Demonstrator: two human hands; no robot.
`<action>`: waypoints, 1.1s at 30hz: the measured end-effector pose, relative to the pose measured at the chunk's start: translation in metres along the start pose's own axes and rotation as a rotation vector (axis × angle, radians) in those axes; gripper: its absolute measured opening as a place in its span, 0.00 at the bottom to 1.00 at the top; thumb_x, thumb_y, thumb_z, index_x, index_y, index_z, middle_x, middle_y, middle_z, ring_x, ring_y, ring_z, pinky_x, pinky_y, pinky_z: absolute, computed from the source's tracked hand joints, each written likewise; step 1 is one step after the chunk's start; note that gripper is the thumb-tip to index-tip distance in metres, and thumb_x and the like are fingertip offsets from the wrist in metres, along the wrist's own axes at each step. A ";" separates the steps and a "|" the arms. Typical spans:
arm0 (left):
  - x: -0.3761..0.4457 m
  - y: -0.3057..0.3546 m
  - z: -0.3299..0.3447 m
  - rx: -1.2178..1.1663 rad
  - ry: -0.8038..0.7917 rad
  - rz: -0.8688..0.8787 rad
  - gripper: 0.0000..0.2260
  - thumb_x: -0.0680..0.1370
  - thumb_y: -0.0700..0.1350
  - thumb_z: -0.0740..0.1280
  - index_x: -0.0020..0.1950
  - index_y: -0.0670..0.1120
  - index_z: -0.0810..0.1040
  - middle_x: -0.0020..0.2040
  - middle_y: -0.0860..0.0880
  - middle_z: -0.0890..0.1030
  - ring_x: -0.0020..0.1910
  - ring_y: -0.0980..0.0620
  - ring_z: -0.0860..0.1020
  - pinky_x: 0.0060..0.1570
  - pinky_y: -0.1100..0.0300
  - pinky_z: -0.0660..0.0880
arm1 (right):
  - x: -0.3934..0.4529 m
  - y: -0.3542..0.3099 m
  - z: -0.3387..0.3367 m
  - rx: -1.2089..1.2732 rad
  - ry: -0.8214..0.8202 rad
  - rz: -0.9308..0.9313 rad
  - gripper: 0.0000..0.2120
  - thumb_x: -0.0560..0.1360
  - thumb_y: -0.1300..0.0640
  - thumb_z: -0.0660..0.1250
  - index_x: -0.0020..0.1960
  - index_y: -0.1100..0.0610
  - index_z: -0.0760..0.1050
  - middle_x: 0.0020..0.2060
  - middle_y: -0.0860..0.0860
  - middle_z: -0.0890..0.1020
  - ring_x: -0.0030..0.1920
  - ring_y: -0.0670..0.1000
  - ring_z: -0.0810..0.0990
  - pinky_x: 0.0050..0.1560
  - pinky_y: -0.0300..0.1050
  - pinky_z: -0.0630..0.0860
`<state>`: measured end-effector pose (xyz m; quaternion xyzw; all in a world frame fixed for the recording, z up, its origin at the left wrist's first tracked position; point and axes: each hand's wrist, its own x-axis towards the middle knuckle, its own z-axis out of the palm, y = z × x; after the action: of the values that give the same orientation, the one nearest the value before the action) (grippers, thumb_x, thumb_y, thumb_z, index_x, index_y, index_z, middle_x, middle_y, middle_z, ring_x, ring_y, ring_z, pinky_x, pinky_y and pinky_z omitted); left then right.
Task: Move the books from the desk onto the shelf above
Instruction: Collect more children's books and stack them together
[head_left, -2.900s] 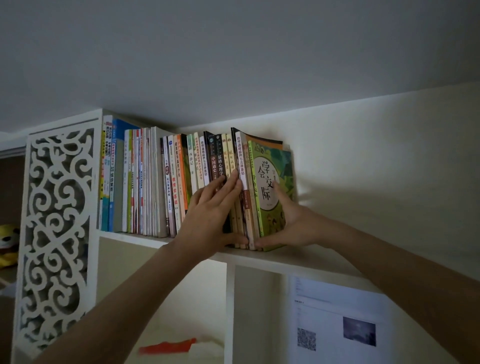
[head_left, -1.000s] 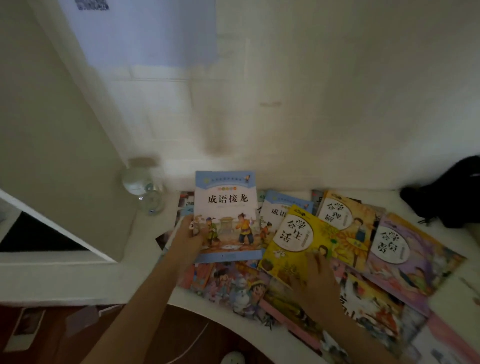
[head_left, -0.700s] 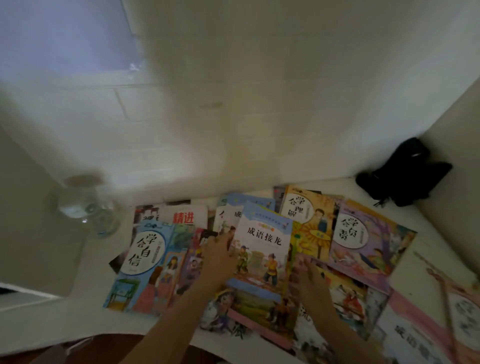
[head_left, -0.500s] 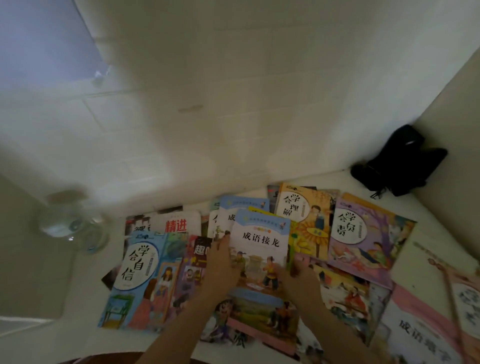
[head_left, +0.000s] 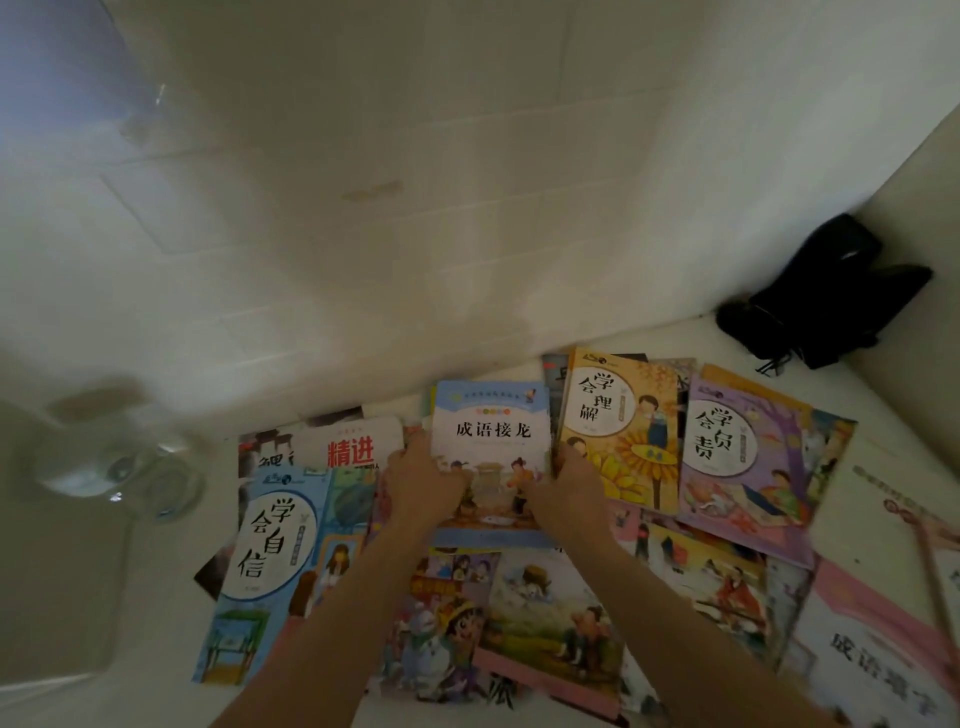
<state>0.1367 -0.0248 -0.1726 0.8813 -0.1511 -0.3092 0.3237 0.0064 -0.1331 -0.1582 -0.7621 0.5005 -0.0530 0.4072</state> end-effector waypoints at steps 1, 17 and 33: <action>0.007 -0.005 0.003 -0.011 0.005 -0.017 0.33 0.63 0.53 0.71 0.66 0.56 0.63 0.58 0.44 0.75 0.51 0.40 0.77 0.50 0.44 0.79 | 0.001 -0.003 0.001 0.056 -0.006 0.051 0.20 0.74 0.50 0.71 0.61 0.58 0.73 0.51 0.54 0.81 0.46 0.52 0.78 0.44 0.44 0.76; -0.091 -0.041 -0.073 -0.336 0.115 -0.122 0.17 0.73 0.42 0.73 0.61 0.42 0.77 0.55 0.44 0.82 0.52 0.45 0.81 0.51 0.54 0.79 | -0.100 -0.028 0.054 0.228 -0.099 -0.075 0.08 0.79 0.55 0.65 0.56 0.55 0.71 0.45 0.51 0.77 0.44 0.52 0.77 0.41 0.39 0.76; -0.072 -0.140 -0.143 -0.087 0.103 -0.266 0.26 0.72 0.48 0.74 0.64 0.42 0.67 0.60 0.42 0.77 0.55 0.44 0.77 0.51 0.49 0.78 | -0.125 -0.043 0.122 -0.312 -0.323 -0.392 0.20 0.79 0.48 0.59 0.69 0.51 0.67 0.58 0.55 0.70 0.57 0.55 0.68 0.55 0.44 0.70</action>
<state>0.1827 0.1807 -0.1478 0.8934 -0.0026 -0.3102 0.3250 0.0351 0.0439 -0.1697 -0.8962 0.2748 0.0688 0.3415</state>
